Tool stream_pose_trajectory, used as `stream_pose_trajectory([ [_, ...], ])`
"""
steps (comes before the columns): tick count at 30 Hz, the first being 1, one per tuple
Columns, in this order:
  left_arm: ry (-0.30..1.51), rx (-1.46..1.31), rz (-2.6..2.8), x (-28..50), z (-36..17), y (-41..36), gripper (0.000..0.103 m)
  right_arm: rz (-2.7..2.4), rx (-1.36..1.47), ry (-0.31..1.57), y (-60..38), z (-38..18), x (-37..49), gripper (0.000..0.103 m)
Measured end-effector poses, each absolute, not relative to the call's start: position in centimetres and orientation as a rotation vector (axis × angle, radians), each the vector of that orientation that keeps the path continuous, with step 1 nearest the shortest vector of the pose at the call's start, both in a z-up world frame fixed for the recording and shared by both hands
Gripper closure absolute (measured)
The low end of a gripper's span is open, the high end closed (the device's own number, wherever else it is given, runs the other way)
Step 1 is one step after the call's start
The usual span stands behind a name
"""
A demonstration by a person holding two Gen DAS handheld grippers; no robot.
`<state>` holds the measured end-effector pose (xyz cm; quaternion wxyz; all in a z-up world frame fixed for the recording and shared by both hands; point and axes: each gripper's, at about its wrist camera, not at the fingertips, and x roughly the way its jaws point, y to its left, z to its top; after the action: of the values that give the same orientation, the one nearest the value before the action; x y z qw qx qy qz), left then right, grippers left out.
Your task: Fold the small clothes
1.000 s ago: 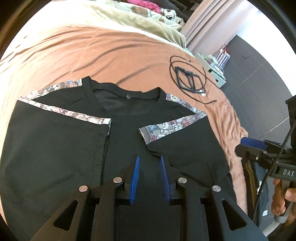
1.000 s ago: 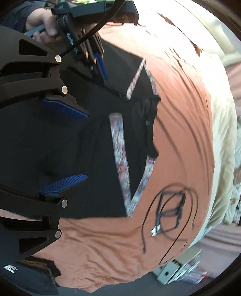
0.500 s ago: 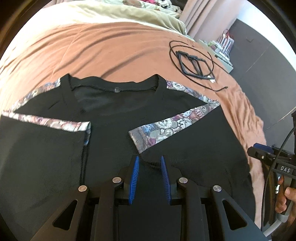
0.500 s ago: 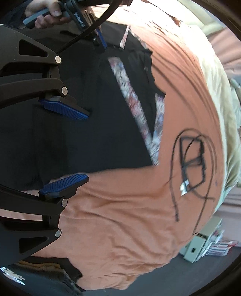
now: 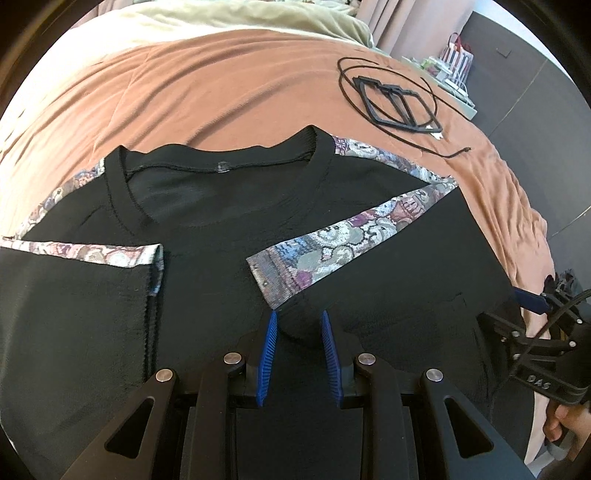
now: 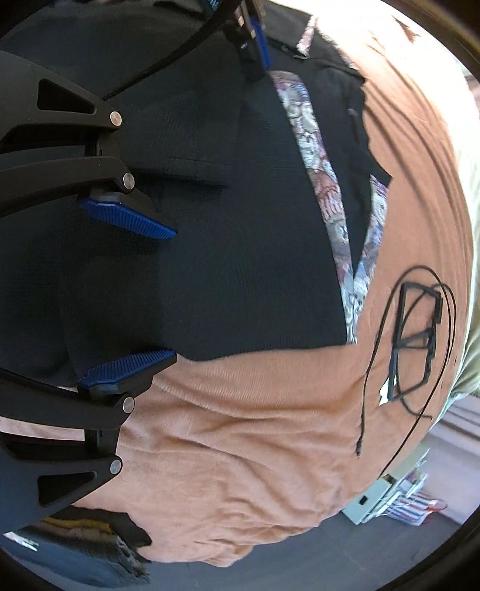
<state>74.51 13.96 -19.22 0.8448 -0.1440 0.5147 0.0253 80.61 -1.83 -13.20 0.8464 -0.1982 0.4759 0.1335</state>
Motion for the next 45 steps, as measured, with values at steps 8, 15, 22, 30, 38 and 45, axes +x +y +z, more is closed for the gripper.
stream_pose_trajectory([
  [8,1.068,-0.305,0.073,72.5,-17.6,15.9,0.076,0.263,-0.562,0.953,1.4,-13.4,78.8,0.042],
  [15,1.055,-0.304,0.093,70.6,-16.3,17.7,0.076,0.299,-0.593,0.955,2.3,-12.6,76.9,0.039],
  [22,1.039,-0.317,0.109,69.1,-14.8,19.1,0.076,0.431,-0.568,0.980,2.8,-11.0,74.8,0.033],
  [30,1.036,-0.335,0.102,68.0,-14.1,19.4,0.076,0.620,-0.554,1.041,2.4,-10.0,72.3,0.033],
  [38,1.066,-0.394,0.048,68.6,-15.8,17.5,0.076,0.495,-0.315,1.043,-4.0,-8.2,75.0,0.033],
  [45,1.096,-0.430,-0.001,69.3,-17.7,14.7,0.076,0.410,-0.094,1.044,-9.8,-8.2,77.1,0.047],
])
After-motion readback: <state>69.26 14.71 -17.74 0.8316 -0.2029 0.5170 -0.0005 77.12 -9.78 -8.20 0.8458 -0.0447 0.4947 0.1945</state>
